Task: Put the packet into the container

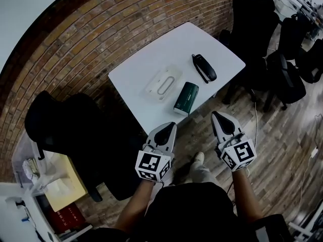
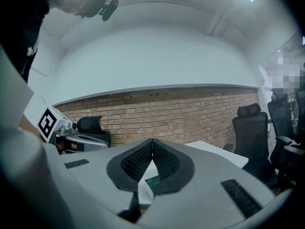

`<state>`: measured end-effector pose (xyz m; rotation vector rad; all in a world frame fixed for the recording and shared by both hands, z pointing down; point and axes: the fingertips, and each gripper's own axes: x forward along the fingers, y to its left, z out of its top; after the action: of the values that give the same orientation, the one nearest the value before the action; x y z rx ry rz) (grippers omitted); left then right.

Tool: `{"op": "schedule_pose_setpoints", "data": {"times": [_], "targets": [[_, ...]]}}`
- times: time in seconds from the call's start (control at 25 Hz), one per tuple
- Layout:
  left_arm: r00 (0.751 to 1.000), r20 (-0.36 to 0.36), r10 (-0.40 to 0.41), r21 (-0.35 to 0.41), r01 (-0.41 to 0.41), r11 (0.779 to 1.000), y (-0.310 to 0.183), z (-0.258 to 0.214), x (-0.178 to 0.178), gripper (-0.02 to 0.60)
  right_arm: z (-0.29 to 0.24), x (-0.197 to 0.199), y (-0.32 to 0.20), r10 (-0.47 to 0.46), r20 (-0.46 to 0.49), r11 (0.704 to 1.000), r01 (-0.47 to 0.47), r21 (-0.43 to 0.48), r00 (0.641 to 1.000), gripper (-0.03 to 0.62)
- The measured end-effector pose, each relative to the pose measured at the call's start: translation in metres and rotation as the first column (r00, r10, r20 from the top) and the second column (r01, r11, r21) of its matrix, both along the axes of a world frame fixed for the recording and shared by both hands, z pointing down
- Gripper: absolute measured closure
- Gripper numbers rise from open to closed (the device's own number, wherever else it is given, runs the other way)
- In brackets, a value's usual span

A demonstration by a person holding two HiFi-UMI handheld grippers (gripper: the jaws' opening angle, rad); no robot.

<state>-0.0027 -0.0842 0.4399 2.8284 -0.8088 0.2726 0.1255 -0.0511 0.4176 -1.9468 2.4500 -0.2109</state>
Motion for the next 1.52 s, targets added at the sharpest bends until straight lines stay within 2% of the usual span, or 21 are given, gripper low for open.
{"op": "schedule_pose_setpoints", "data": {"times": [0.2,0.44,0.72,1.2,1.52], "targets": [[0.999,0.013,-0.051,0.014,0.051,0.999,-0.025,-0.004,0.019,0.584,-0.003,0.025,-0.026,-0.046,0.014,0.999,0.046,0.02,0.999,0.589],[0.994,0.02,-0.106,0.02,0.106,0.994,-0.044,-0.003,0.032,0.584,0.004,0.046,-0.047,-0.079,0.027,0.997,0.079,0.003,0.997,0.589],[0.989,0.053,-0.14,0.009,0.139,0.99,-0.061,0.004,0.031,0.584,0.013,0.049,-0.071,-0.112,0.038,0.993,0.113,-0.016,0.993,0.589],[0.992,0.038,-0.122,0.001,0.122,0.993,-0.122,0.015,0.02,0.584,0.013,0.035,-0.135,-0.102,0.009,0.994,0.102,-0.026,0.995,0.589],[0.995,-0.03,-0.099,0.0,0.099,0.995,-0.165,0.009,0.01,0.584,0.005,0.02,-0.177,-0.092,-0.041,0.995,0.09,-0.035,0.995,0.589]]}}
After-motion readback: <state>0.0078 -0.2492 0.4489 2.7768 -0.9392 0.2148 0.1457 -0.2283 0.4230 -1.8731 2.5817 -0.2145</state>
